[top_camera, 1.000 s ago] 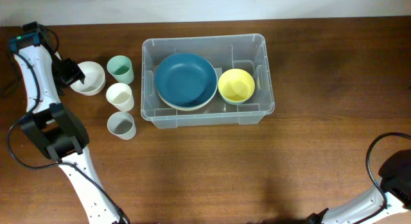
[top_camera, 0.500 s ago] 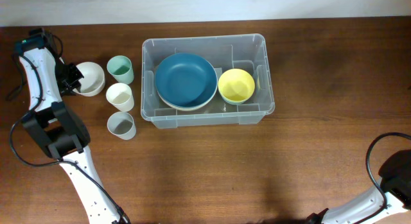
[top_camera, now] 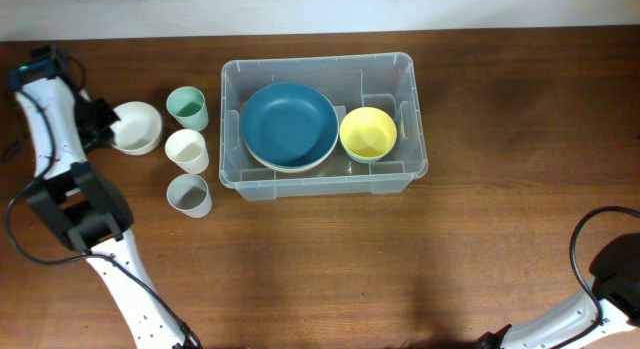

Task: Pack container
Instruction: 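Lift the white bowl upward with the left gripper, then carry the white bowl over the container and stack it on the yellow bowl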

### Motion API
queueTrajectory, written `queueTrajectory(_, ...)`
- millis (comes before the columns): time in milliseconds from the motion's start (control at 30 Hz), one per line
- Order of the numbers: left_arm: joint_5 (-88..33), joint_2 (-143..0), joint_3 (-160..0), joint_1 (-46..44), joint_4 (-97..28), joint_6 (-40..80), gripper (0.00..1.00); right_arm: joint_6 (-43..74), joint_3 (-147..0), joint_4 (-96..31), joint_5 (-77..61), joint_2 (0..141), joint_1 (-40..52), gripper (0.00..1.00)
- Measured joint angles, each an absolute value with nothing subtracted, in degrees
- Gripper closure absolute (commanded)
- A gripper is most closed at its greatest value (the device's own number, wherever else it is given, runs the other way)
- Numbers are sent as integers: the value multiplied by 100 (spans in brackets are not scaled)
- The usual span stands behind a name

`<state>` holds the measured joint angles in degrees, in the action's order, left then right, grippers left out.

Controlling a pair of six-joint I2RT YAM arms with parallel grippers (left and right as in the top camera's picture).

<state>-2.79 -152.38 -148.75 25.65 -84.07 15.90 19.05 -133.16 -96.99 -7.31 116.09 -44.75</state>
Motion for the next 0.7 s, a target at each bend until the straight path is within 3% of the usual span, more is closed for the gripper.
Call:
queueTrajectory(367,-1,-15157,-15659,3940,-9089,1614,99,1905,-13316,-9697,-731,11609,-4475,1)
queueTrajectory(700,-1004,-13863,-15970,3627,-9150,1404,99,1909,-13316,-9697,-731,11609,-4475,1)
